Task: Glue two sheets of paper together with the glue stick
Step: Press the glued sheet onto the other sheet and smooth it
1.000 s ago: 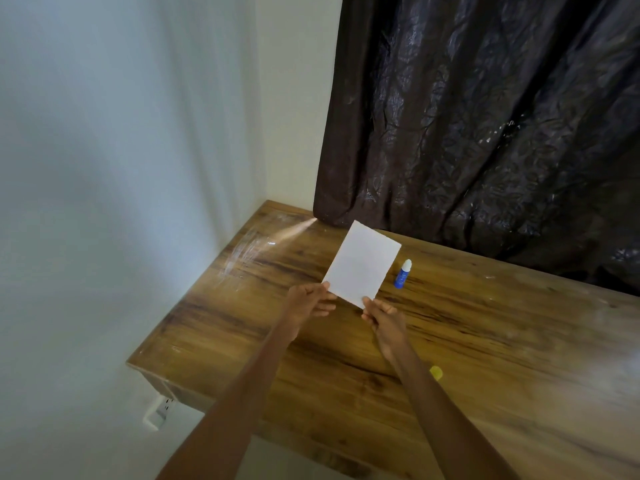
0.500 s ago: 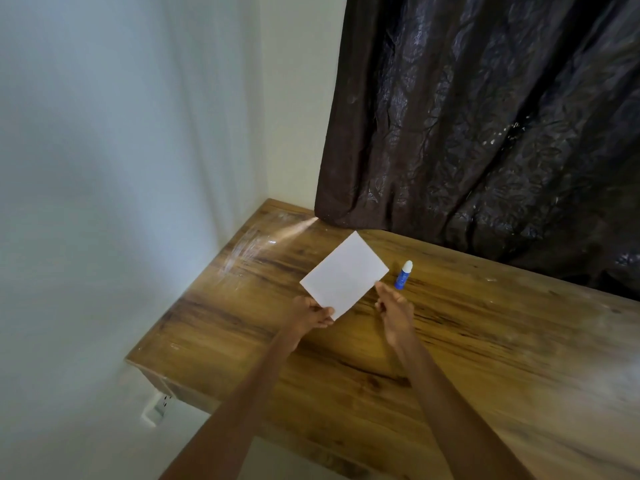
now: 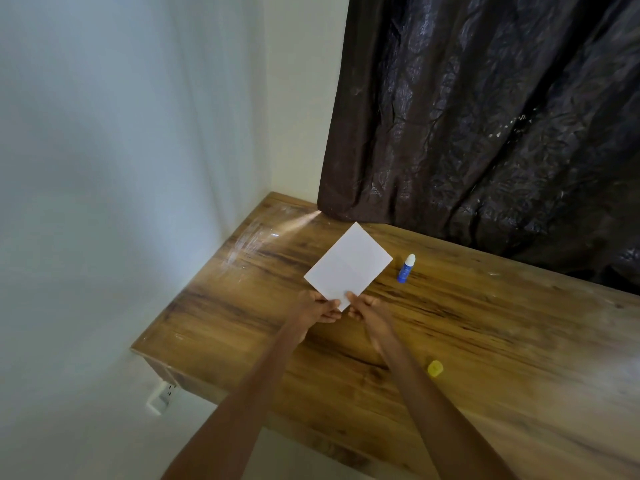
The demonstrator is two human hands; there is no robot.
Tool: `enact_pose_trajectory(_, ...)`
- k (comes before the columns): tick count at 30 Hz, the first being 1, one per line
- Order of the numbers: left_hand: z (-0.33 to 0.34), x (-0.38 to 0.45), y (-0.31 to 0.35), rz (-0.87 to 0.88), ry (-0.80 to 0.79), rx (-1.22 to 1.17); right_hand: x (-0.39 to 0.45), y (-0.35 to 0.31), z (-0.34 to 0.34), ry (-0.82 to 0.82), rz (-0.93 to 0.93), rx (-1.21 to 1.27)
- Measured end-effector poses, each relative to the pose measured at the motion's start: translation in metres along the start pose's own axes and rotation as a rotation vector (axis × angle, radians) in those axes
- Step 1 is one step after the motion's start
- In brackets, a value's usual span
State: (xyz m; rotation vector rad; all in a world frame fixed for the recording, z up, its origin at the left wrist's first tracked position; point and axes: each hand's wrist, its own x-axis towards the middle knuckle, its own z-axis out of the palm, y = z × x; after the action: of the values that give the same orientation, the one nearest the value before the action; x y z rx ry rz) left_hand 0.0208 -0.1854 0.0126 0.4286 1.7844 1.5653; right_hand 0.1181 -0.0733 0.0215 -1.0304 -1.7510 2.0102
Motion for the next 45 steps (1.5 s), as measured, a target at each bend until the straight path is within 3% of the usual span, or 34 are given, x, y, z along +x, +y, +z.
enact_pose_trajectory(10,-0.038,0.001,0.016,-0.062,-0.238,0.218,0.025,-0.038,-0.055,0.144,-0.001,0.219)
enact_pose_trajectory(15,-0.056,0.007,0.032,-0.091,-0.302,0.186,0.021,-0.032,-0.062,-0.005,0.001,0.076)
enact_pose_trajectory(22,-0.057,0.017,0.037,-0.174,-0.342,0.309,0.022,-0.031,-0.053,-0.060,0.066,0.122)
enact_pose_trajectory(25,-0.058,0.019,0.036,-0.128,-0.218,0.193,0.024,-0.034,-0.053,-0.029,0.099,0.119)
enact_pose_trajectory(28,-0.052,0.017,0.028,-0.078,-0.034,-0.101,0.022,-0.032,-0.043,0.010,0.114,0.269)
enact_pose_trajectory(33,-0.003,0.008,0.004,-0.034,0.015,-0.359,0.014,-0.018,-0.003,-0.018,0.160,0.459)
enact_pose_trajectory(38,0.025,0.009,-0.010,-0.056,0.219,-0.331,0.009,-0.005,0.015,-0.021,0.143,0.143)
enact_pose_trajectory(45,0.005,0.015,-0.006,-0.079,0.001,-0.166,0.016,-0.003,-0.007,-0.051,0.083,-0.143)
